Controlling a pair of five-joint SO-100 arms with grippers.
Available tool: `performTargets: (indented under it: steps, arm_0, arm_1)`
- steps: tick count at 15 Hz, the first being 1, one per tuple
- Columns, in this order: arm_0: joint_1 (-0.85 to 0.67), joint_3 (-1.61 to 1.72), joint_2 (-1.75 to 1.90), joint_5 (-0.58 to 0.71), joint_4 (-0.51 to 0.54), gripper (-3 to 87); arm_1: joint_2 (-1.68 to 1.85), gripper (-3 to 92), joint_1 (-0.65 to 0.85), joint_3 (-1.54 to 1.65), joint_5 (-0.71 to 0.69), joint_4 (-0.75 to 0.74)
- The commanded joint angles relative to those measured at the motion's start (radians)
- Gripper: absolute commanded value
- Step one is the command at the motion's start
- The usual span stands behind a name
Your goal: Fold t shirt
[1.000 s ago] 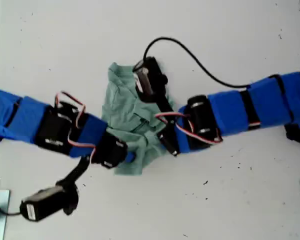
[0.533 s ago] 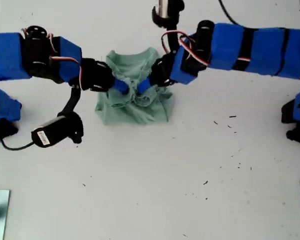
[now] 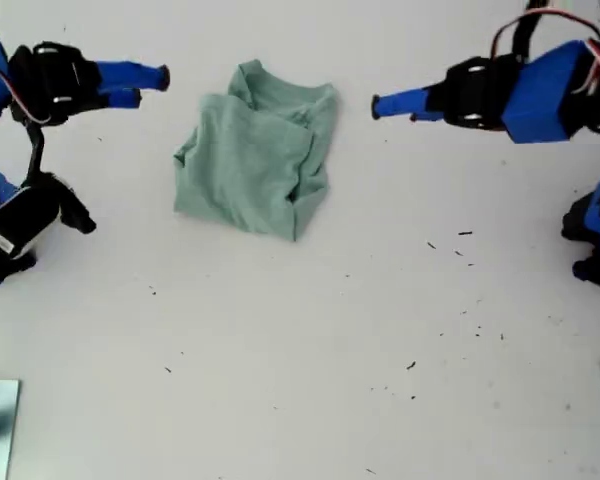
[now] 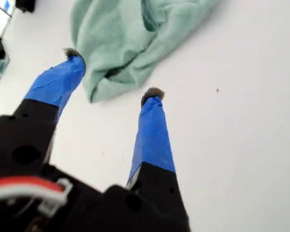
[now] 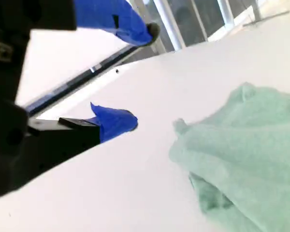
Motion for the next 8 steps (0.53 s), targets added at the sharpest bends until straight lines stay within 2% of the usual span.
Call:
performTargets:
  steps: [1,3,4,5,6,8]
  arm_0:
    - [-0.021,0.161,0.193,-0.018,-0.046,21.3]
    - [0.021,0.351,0.492,-0.034,-0.034,14.5]
    - [0.066,0.426,0.634,-0.057,0.012,10.5]
    - [0.14,0.495,0.761,-0.081,0.011,6.2]
    - [0.216,0.54,0.799,-0.132,0.026,5.5]
    - [0.319,0.617,0.799,-0.189,0.017,4.0]
  arm_1:
    - [0.233,24.1,-0.041,0.126,0.031,0.089]
    - [0.301,27.6,-0.127,0.258,0.055,0.12]
    - [0.357,25.2,-0.169,0.347,0.061,0.118]
    - [0.449,22.7,-0.198,0.46,0.089,0.135]
    - [0.594,20.7,-0.227,0.601,0.141,0.172]
    - [0.959,17.8,-0.27,0.831,0.238,0.373]
